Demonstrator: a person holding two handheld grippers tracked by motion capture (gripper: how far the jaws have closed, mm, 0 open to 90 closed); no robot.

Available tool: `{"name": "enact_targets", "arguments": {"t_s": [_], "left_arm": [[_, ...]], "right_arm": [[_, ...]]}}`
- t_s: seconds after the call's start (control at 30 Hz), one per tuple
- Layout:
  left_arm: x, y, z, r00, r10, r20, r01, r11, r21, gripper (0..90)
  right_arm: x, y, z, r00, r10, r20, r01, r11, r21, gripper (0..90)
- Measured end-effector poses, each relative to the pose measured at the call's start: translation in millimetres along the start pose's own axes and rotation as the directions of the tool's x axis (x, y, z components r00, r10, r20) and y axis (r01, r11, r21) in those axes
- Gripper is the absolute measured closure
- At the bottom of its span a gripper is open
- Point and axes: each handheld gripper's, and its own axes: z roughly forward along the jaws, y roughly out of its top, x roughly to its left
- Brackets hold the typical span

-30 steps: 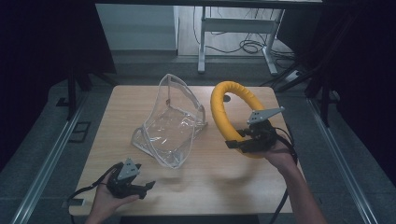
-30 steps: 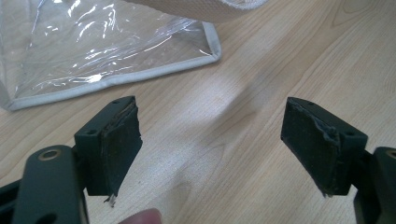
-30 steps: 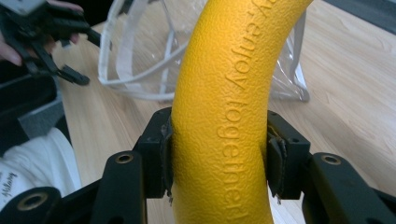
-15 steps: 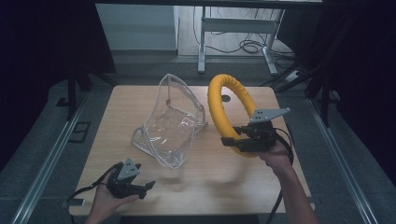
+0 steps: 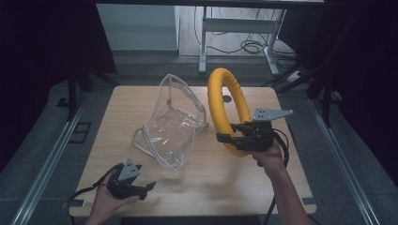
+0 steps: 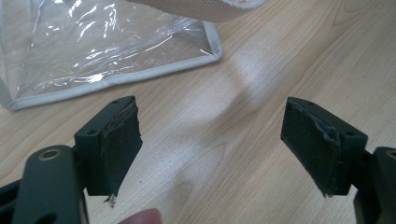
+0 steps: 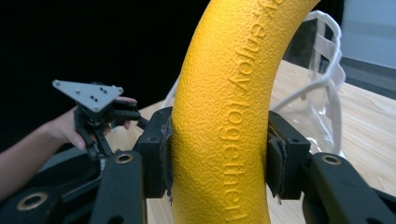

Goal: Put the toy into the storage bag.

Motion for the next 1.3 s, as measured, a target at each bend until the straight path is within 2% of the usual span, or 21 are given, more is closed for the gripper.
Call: {"name": "enact_targets", "arguments": {"t_s": [0.63,1.03,1.3], "left_arm": [[0.2,0.0,0.1,1.0000,0.003,-0.001,-0.003,1.0000,0.002,19.9],[0.6,0.2,-0.8,1.0000,0.001,0.001,-0.001,1.0000,-0.003,19.8],[0.2,0.1,-0.3,1.0000,0.003,0.001,-0.003,1.0000,0.000,19.8]], "right_arm": [[14.5,12.1,4.9,0.9995,-0.014,-0.029,0.011,0.995,-0.097,50.2],[30.4,28.2,3.8,0.9982,-0.047,-0.038,0.040,0.987,-0.155,50.1],[42.1,42.3,5.7,0.9955,-0.076,-0.056,0.064,0.978,-0.199,50.0]]}}
